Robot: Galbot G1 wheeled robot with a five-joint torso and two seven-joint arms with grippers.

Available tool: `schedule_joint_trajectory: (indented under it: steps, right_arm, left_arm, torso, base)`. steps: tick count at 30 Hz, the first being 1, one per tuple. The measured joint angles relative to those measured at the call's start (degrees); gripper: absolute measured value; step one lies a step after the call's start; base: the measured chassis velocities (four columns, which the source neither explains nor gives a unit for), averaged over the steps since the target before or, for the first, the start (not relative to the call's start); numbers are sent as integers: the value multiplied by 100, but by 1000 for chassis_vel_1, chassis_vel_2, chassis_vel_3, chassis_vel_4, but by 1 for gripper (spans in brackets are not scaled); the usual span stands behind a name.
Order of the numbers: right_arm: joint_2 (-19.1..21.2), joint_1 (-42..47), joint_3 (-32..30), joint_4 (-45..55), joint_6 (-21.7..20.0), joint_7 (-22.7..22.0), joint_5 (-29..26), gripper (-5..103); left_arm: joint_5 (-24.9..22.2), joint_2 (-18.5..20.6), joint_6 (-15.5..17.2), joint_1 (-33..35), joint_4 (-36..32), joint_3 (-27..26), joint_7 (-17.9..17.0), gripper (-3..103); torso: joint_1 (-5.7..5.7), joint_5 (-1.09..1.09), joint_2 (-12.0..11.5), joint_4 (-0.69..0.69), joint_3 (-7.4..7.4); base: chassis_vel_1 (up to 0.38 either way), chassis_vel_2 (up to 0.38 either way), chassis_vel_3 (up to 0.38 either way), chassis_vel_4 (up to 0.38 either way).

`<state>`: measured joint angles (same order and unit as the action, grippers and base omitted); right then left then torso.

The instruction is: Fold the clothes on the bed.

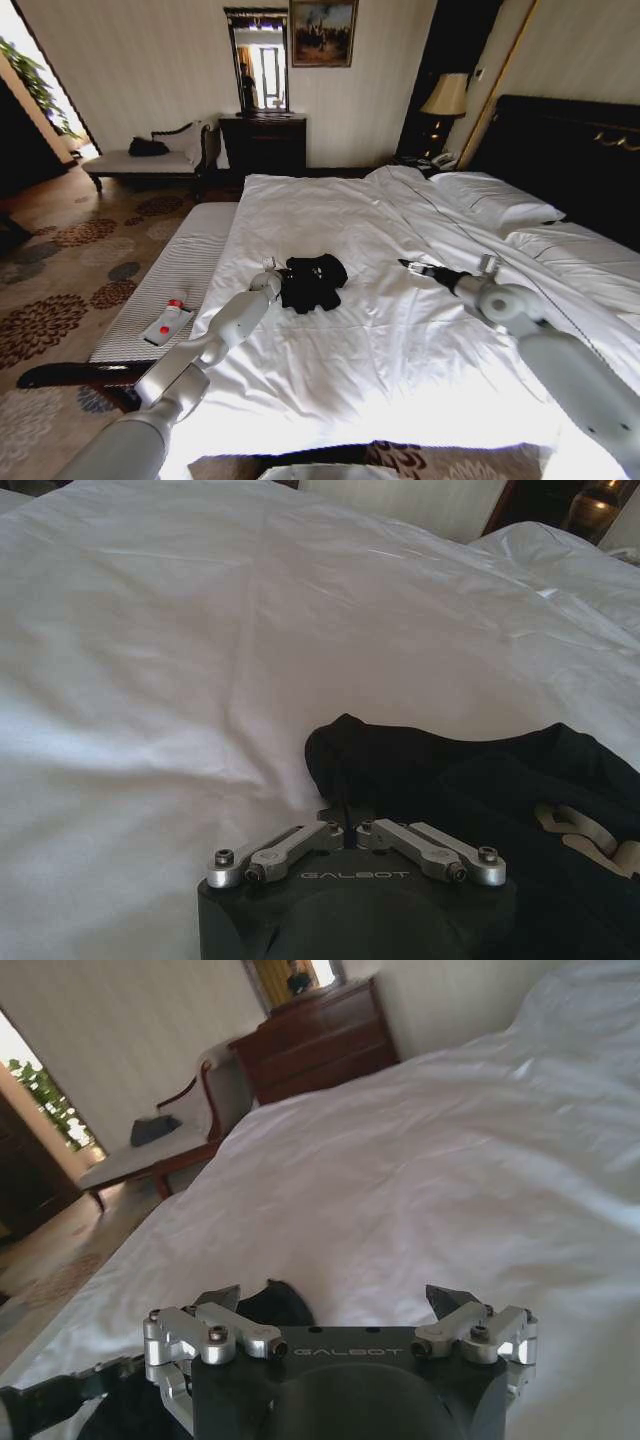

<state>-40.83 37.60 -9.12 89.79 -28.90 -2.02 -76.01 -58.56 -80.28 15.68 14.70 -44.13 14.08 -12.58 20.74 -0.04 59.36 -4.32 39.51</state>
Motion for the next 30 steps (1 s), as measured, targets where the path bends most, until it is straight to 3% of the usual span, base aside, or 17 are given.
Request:
schedule_joint_trajectory:
  steps: [2, 10, 13, 22, 26, 30]
  right_arm:
    - [-432, -669, 672, -678, 23, 155, 37, 100]
    - [-1116, -1531, 1491, -1873, 144, 384, 204, 100]
    - [-1431, -2055, 1886, -2761, 325, 660, 461, 100]
    - [-2009, -2561, 2164, -3748, 445, 967, 683, 100]
    - [-2298, -2596, 2172, -3989, 470, 1072, 859, 100]
    - [-2610, -2577, 2033, -4476, 659, 1172, 1082, 100]
  left_arm:
    - [-40, 4, -4, -33, 4, 145, -23, 1]
    - [-133, 164, -5, -43, -124, 329, -58, 1]
    - [-229, 247, -5, -39, -204, 411, -126, 1]
    - [-479, 446, -5, -42, -454, 543, -174, 1]
    - [-533, 405, -3, -44, -474, 630, -176, 1]
    - [-597, 240, -3, -122, -373, 840, -127, 1]
  torso:
    - [0, 0, 0, 2, 0]
    - [-1, 0, 0, -3, -1]
    - [-1, -2, 0, -1, -1]
    - [-2, -1, 1, -2, -2]
    - [-2, -1, 1, 3, -1]
    - [-2, 0, 1, -2, -2]
  base:
    - [0, 0, 0, 0]
    - [0, 0, 0, 0]
    - [0, 0, 0, 0]
    - [0, 0, 0, 0]
    - [0, 0, 0, 0]
    - [0, 0, 0, 0]
